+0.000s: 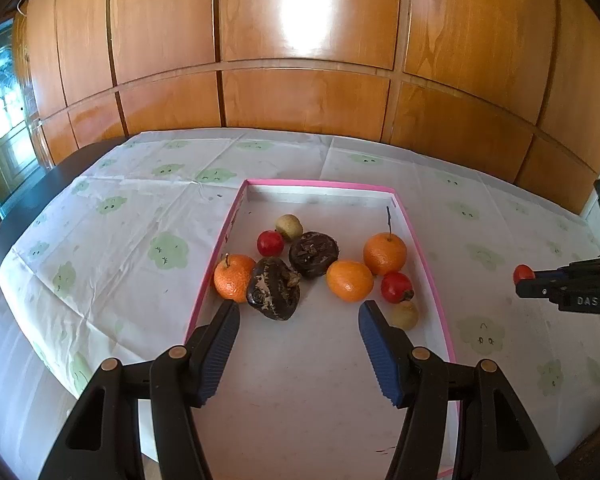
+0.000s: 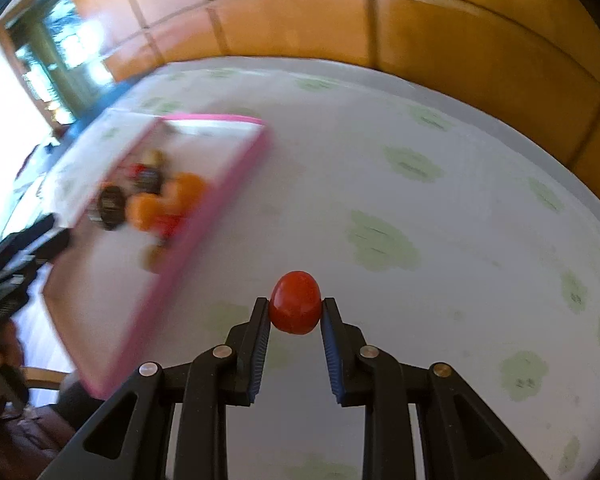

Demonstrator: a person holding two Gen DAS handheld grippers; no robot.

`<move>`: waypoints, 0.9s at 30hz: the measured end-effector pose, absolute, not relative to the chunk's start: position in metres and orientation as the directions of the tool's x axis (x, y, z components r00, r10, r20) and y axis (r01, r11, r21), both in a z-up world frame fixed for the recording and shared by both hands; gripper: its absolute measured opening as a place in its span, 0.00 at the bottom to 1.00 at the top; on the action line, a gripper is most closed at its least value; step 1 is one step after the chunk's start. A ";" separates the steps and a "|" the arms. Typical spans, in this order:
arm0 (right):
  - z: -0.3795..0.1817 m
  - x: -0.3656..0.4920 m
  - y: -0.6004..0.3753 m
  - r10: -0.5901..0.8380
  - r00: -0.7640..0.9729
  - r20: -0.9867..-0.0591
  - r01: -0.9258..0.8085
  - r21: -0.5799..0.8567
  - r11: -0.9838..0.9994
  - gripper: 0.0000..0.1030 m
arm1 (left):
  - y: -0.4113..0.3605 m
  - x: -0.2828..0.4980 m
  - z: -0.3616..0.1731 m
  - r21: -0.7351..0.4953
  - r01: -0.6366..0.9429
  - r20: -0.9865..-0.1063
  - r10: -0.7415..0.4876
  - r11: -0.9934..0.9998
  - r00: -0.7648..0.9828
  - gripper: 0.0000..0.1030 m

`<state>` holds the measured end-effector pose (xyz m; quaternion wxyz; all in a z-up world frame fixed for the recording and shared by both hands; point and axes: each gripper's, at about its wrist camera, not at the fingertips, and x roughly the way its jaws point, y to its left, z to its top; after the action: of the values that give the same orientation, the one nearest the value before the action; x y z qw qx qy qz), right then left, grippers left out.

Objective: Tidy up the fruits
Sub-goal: 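Carry the red tomato into the pink tray and open the right tool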

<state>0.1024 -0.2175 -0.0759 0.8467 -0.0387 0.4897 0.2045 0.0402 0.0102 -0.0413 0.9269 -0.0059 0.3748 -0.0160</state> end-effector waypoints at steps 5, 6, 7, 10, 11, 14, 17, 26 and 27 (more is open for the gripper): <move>-0.059 0.091 -0.160 0.406 0.418 -0.813 -0.501 0.166 0.850 0.25 | 0.021 0.040 -0.041 -0.040 0.003 -0.692 -0.030 0.999 0.721 0.61; -0.057 0.090 -0.149 0.422 0.412 -0.808 -0.522 0.171 0.836 0.25 | 0.024 0.040 -0.040 -0.043 -0.004 -0.690 -0.027 0.999 0.723 0.61; -0.057 0.089 -0.140 0.432 0.405 -0.806 -0.537 0.173 0.825 0.25 | 0.029 0.039 -0.039 -0.046 -0.015 -0.686 -0.020 0.999 0.727 0.61; -0.060 0.088 -0.110 0.442 0.385 -0.810 -0.579 0.161 0.799 0.25 | 0.040 0.038 -0.039 -0.046 -0.042 -0.683 -0.001 0.998 0.731 0.61; -0.064 0.089 -0.100 0.439 0.374 -0.817 -0.589 0.156 0.793 0.25 | 0.046 0.038 -0.039 -0.050 -0.055 -0.684 0.006 0.997 0.730 0.61; -0.078 0.094 -0.081 0.419 0.337 -0.843 -0.604 0.148 0.783 0.25 | 0.055 0.038 -0.041 -0.052 -0.075 -0.686 0.019 0.996 0.727 0.61; -0.089 0.101 -0.071 0.375 0.347 -0.860 -0.590 0.111 0.800 0.25 | 0.062 0.038 -0.044 -0.057 -0.088 -0.690 0.024 0.995 0.723 0.61; -0.089 0.110 -0.080 0.359 0.391 -0.848 -0.539 0.105 0.836 0.28 | 0.061 0.038 -0.046 -0.062 -0.079 -0.690 0.015 0.995 0.724 0.61; -0.087 0.107 -0.081 0.360 0.397 -0.844 -0.544 0.100 0.833 0.28 | 0.061 0.038 -0.046 -0.063 -0.079 -0.690 0.014 0.995 0.723 0.61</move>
<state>0.1066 -0.0806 -0.0866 0.8303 -0.0963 0.4766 0.2723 0.0379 0.0607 -0.0458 0.9272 -0.0441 0.3711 0.0251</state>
